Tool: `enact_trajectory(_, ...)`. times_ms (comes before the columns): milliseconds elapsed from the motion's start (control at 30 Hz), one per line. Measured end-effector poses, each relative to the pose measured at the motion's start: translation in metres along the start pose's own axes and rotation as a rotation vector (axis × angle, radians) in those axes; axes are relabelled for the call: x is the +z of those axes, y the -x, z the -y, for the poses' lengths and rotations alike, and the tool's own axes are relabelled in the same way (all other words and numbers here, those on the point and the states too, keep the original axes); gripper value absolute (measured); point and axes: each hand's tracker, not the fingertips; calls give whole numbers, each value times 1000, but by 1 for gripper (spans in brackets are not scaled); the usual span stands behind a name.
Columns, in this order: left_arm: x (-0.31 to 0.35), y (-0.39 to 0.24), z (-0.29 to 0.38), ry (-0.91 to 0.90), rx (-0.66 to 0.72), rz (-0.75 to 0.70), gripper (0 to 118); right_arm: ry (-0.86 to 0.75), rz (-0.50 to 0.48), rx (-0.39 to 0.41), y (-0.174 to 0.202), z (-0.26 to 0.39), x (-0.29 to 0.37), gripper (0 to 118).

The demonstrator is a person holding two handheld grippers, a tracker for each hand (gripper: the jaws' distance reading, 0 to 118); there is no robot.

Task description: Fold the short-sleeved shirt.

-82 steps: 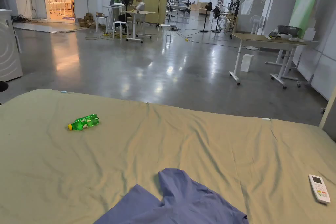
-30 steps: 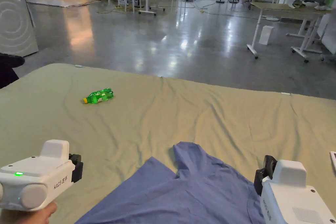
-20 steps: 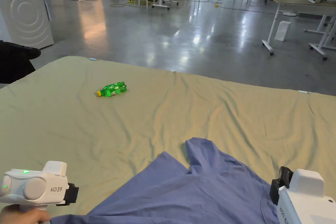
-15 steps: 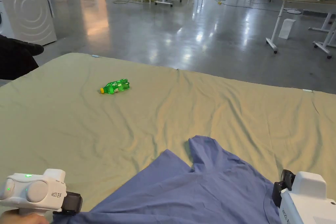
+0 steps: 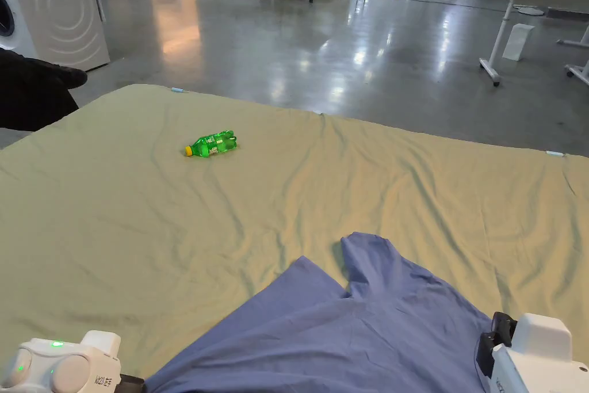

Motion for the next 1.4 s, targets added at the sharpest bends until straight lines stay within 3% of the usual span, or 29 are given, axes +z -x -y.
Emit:
enact_trajectory(67,1,1,-1,-13,-10,7,55,8,-5,3,2,0,2,0)
enact_trajectory(133,-6,5,-8,-32,-22,26,20,15,-5,5,3,1,0,0)
enact_trajectory(167,-7,5,-10,-47,-30,41,14,20,-5,4,2,3,-4,0)
enact_trajectory(300,-6,-8,-4,-70,-97,15,10,36,-12,5,0,2,-10,0)
enact_trajectory(433,17,-15,5,-133,-50,33,8,53,-16,19,-8,-4,-25,0)
enact_trajectory(600,32,-12,10,-179,-12,50,8,196,-73,45,-24,-16,-76,3)
enact_trajectory(633,33,-13,9,-180,-7,55,8,295,-100,40,-26,-14,-91,13)
enact_trajectory(667,33,-13,9,-180,-4,55,8,309,-98,53,-29,-16,-108,32)
enact_trajectory(700,34,-14,9,-181,1,53,8,330,-99,64,-33,-15,-124,61)
enact_trajectory(733,35,-15,10,-184,3,54,8,378,-111,90,-35,-14,-141,73)
enact_trajectory(767,33,-15,9,-185,1,53,8,408,-117,107,-35,-13,-157,75)
enact_trajectory(833,34,-17,9,-185,-8,44,8,443,-136,202,-26,-19,-175,75)
enact_trajectory(900,34,-19,8,-185,-6,39,8,450,-163,248,-20,-19,-192,75)
enact_trajectory(1167,30,-25,3,-172,10,11,8,525,-273,284,12,-18,-285,78)
enact_trajectory(1267,28,-26,2,-164,13,7,8,626,-270,224,18,-14,-294,76)
enact_trajectory(1367,21,-21,-1,-157,20,7,8,590,-255,219,24,-13,-291,60)
enact_trajectory(1400,20,-21,-1,-157,19,5,8,585,-272,220,25,-15,-290,42)
